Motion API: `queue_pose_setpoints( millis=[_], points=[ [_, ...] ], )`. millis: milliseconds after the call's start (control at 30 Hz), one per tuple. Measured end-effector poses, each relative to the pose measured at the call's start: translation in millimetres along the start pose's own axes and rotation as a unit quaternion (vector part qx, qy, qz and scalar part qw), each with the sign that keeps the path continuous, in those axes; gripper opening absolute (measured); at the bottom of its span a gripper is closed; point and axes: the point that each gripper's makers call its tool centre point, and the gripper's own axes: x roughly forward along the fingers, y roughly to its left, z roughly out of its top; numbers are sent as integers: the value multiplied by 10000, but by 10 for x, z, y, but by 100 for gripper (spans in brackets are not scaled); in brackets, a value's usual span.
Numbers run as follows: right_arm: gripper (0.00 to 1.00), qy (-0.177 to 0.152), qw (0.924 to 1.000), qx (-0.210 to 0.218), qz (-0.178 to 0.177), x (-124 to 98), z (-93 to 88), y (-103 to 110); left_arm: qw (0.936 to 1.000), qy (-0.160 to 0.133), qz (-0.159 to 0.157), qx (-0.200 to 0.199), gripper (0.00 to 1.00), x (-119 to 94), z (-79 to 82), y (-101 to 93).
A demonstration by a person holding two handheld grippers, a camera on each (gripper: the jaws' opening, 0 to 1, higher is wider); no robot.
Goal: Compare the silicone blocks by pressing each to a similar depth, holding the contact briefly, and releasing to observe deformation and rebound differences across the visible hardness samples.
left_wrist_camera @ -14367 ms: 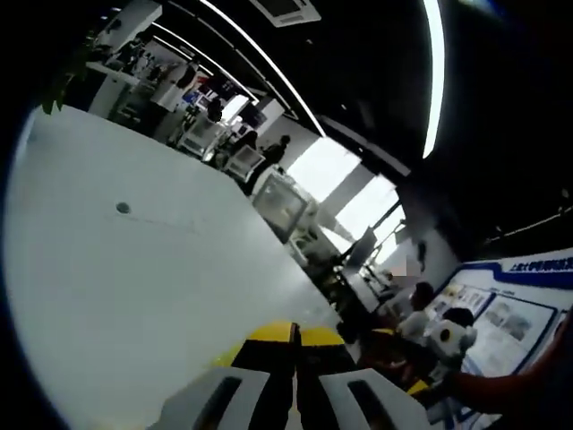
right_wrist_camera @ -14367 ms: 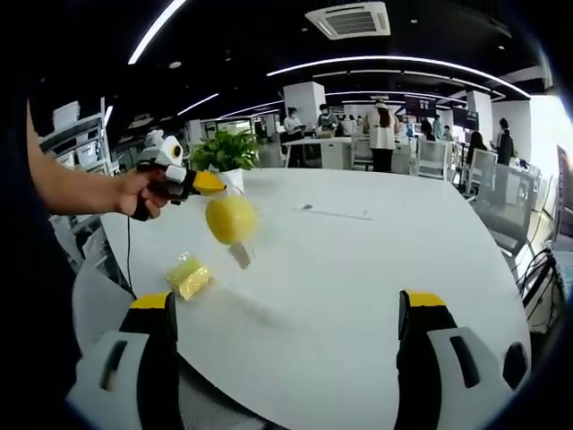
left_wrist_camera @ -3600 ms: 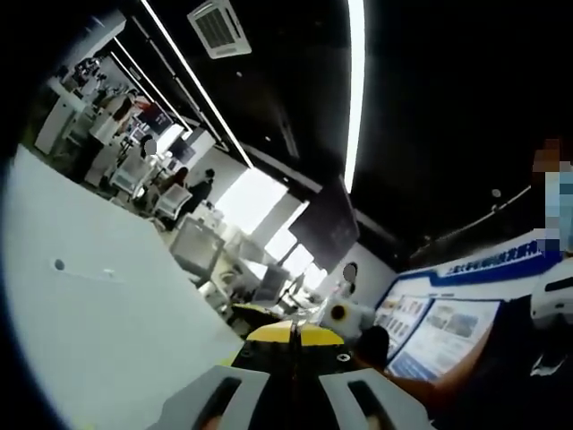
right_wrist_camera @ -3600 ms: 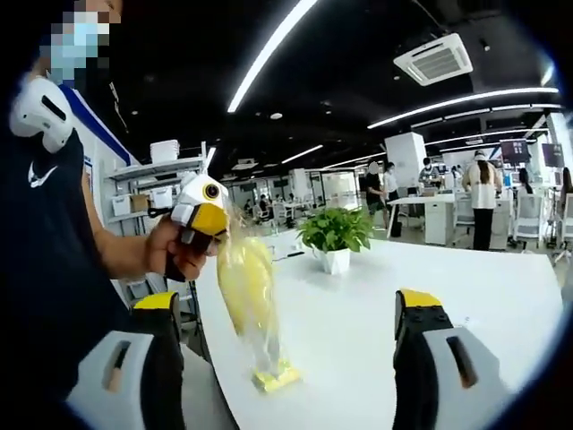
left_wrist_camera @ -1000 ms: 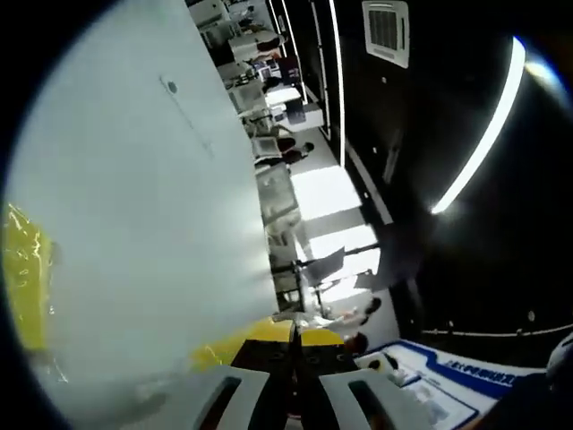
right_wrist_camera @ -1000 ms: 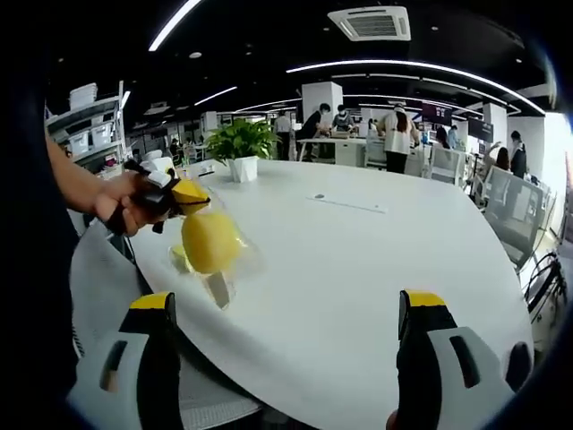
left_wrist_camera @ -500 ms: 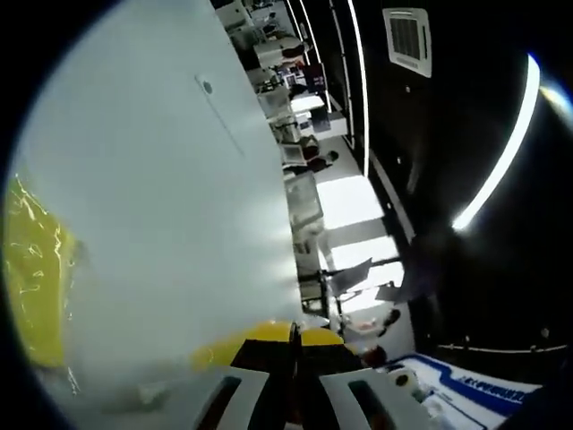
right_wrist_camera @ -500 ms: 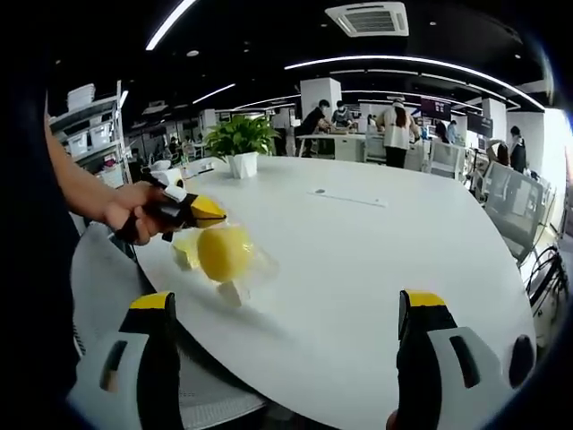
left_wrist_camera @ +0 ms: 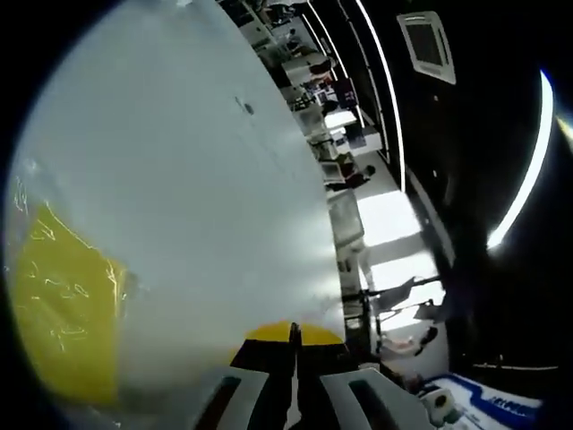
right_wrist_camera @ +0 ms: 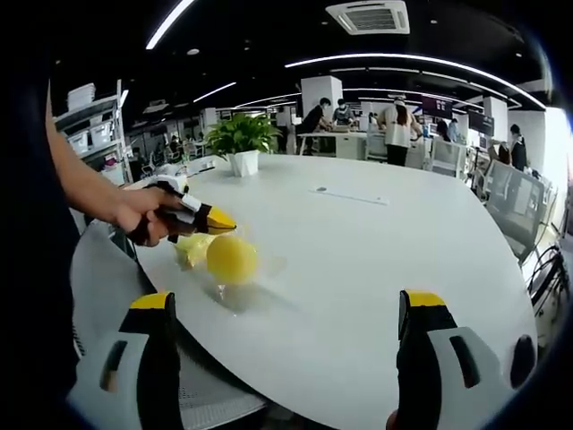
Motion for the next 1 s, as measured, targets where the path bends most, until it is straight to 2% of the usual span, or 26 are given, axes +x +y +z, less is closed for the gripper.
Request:
queue_pose_setpoints(
  millis=[67,167,267,333,467,533,667,833,900,1000],
  points=[
    [96,9,10000,5,9,2,-6,1,9996,-102,239,-63,0,7,9,107],
    [96,42,10000,11,5,4,-22,-4,9992,-99,352,-179,0,22,-1,218],
    [96,39,10000,24,13,1,-15,6,9988,-104,467,-120,0,24,-12,255],
    [96,52,10000,30,19,4,-33,2,9978,-141,648,80,0,29,-32,326],
    [96,71,9999,74,50,18,-48,16,9976,-52,684,129,0,75,-109,320],
    [96,68,9999,80,64,24,-43,27,9962,30,802,346,0,90,-140,378],
    [96,35,9999,99,95,30,-24,52,9931,-2,1053,508,0,86,-126,487],
    [96,50,9999,103,96,19,-39,47,9891,-18,1375,521,1,63,-111,601],
    [96,54,9999,115,82,13,-45,40,9860,-2,1472,790,1,57,-100,638],
    [96,65,9999,126,77,14,-48,39,9839,59,1523,929,2,68,-98,635]
  ],
)
